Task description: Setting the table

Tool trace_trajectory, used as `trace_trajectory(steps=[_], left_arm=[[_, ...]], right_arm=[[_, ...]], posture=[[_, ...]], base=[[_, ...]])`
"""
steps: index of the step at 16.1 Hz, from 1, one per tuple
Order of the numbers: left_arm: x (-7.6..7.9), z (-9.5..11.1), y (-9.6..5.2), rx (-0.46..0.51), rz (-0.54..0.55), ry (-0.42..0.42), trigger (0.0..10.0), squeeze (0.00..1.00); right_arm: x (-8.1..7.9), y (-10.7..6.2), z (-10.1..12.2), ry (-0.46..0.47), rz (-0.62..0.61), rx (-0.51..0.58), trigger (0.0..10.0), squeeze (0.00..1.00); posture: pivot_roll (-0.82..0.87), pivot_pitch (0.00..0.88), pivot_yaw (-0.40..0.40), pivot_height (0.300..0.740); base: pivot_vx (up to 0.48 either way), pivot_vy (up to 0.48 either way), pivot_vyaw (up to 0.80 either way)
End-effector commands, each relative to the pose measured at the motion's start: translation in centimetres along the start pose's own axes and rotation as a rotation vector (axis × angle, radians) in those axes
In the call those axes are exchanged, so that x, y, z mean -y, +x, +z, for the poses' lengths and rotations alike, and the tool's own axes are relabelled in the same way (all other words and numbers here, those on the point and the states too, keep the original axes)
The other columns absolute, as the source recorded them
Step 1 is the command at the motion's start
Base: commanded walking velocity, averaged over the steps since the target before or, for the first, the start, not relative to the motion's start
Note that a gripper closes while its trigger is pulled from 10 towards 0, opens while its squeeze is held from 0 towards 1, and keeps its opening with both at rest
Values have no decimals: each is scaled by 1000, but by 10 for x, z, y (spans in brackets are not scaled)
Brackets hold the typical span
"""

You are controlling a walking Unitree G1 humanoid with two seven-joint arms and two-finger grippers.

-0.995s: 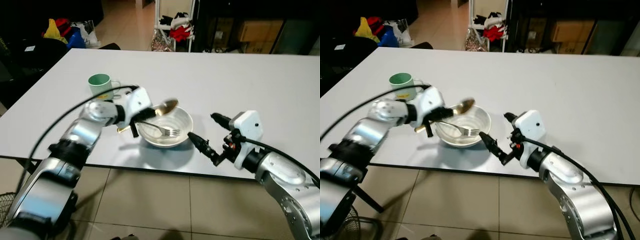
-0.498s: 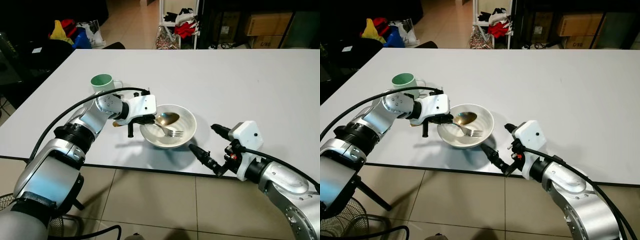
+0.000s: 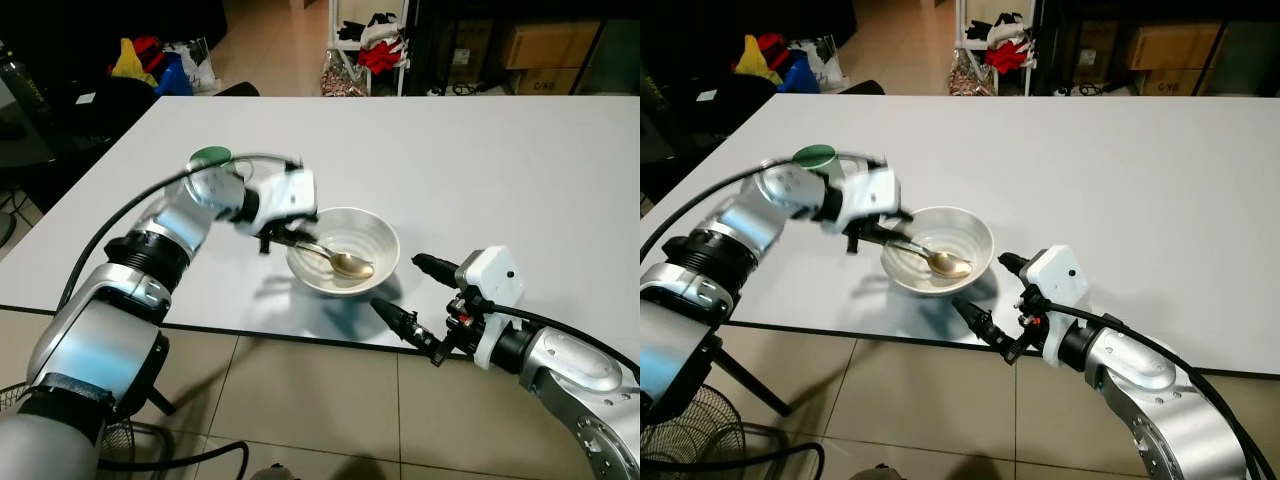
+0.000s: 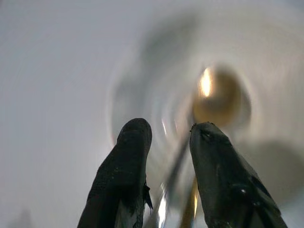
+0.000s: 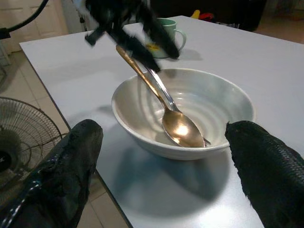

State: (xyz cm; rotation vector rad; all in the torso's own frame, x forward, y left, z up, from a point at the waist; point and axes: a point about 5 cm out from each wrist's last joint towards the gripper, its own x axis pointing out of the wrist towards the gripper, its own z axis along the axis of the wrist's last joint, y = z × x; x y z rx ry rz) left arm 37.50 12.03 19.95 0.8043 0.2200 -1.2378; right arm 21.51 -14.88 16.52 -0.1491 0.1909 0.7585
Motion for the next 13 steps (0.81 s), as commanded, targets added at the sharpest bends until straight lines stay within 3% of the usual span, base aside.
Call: trace_trajectory(steps=[1,2,3,5,6,7,8,10,13], left_arm=[[-5,5,-10,66,25,-36,10000,1000],[-4,7,-18,158,62,-107,10000,298],[1,4,-25,214,99,-158,10000,0],[23,-2,-44,322,224,-286,10000,0],[33,-2,-53,368,339,-341,10000,0],[53,-6,-63,384,523,-397,10000,0],[63,-8,-65,360,578,-401,10000,0],[95,-18,-68,332,722,-527,10000,0],[123,-21,-67,251,826,-583,10000,0]], right_arm=[[-2,-2,4,-2,-5,20,10000,0],[-2,1,5,10,-30,34,10000,0],[-1,5,5,28,-84,57,10000,0],[-6,12,8,105,-154,115,10000,0],[-8,14,9,106,-171,131,10000,0],[-8,12,10,93,-220,159,10000,0],[-7,12,10,94,-246,170,10000,0],[-6,10,12,105,-333,198,10000,0],[-3,10,11,104,-389,198,10000,0]], posture=[[29,0,139,740],[30,0,137,740],[31,0,135,740],[38,0,132,740],[41,0,126,740],[57,0,110,740],[62,0,107,740],[78,0,86,740],[95,0,69,740]], base=[[0,0,0],[0,0,0],[0,0,0],[0,0,0],[0,0,0],[0,0,800],[0,0,800],[0,0,800],[0,0,800]])
